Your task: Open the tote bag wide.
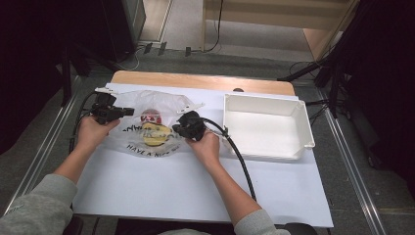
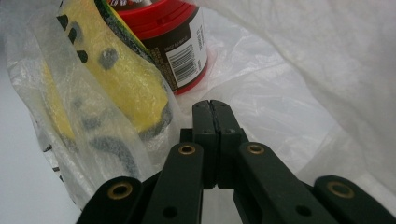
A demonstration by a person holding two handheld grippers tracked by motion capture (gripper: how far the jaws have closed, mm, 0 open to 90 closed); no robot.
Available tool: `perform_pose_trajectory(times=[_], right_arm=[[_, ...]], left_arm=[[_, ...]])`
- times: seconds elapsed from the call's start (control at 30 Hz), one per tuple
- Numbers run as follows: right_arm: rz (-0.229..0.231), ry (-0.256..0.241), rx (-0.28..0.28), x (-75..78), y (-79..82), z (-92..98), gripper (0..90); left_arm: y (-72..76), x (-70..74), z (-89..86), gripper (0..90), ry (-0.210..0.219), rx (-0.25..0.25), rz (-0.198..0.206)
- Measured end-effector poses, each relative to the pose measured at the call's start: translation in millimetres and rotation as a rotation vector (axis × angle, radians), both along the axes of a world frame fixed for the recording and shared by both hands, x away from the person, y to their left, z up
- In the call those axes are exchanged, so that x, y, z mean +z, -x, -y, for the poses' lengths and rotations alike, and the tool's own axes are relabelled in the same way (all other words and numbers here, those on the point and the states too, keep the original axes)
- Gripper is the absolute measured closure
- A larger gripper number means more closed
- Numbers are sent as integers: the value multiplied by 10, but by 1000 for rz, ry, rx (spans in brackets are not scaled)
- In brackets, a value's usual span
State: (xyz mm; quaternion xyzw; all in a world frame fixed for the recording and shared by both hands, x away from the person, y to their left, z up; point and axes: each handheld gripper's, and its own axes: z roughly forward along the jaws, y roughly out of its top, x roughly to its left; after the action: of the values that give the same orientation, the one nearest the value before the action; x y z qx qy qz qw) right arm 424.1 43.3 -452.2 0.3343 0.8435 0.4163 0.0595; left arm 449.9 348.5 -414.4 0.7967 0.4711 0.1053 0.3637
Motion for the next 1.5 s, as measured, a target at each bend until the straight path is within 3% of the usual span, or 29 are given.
perform_pose_trajectory(times=[0.3, 0.33, 0.4, 0.5, 0.7, 1.03, 1.4, 1.5], right_arm=[[-8, 3, 6, -68, 32, 11, 900], [-12, 5, 7, -79, 37, 18, 900], [-13, 8, 8, -102, 57, 32, 900], [-21, 13, 8, -124, 92, 52, 900], [-20, 25, 26, -177, 198, 69, 900], [-30, 27, 54, -217, 363, 97, 900], [9, 7, 107, -258, 609, 126, 900], [-5, -4, 121, -263, 670, 134, 900]], left_arm=[[-157, -159, 38, 900, 1, 22, 18], [-189, -170, 41, 900, -10, 18, -6], [-239, -177, 66, 900, -29, 20, -8], [-286, -171, 85, 900, -13, 27, 7], [-356, -305, 54, 900, -5, 56, -20], [-404, -366, 25, 900, -16, 90, -21], [-431, -392, -39, 900, -46, 134, -28], [-436, -388, -65, 900, -57, 146, -25]])
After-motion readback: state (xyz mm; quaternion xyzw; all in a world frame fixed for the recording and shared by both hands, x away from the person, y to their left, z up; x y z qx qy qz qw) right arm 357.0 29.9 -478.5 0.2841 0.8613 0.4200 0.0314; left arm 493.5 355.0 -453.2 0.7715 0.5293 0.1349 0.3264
